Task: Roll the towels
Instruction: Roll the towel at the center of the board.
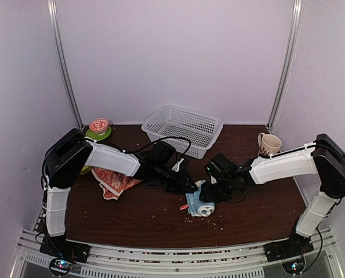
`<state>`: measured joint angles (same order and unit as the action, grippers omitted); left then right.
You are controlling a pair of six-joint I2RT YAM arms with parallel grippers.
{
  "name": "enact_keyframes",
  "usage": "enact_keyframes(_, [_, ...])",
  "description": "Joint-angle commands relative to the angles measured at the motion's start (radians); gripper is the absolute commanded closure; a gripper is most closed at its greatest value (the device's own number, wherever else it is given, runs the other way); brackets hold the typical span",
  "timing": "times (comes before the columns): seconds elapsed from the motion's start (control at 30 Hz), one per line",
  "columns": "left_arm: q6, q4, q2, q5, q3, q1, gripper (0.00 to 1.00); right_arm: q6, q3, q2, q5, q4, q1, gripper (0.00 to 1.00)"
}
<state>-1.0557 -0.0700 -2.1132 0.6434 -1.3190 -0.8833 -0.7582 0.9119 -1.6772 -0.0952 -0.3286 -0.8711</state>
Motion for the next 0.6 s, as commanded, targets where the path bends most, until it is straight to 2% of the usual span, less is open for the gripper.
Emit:
enact_keyframes(0.0, [-0.024,-0.086,-0.05,0.034,-0.038,0.004,0.81,0.009,0.014,-0.027,0.036,-0.045,-0.026,0.46])
enact_keyframes(0.27, [-0.057,-0.1,-0.115,0.023,-0.034,0.006,0.82,0.047,0.067,-0.033,0.02,-0.096,-0.046,0.44])
enact_keyframes(0.57, [-0.058,-0.067,-0.129,-0.018,-0.017,0.006,0.83,0.022,0.046,0.099,-0.002,-0.125,-0.047,0.36])
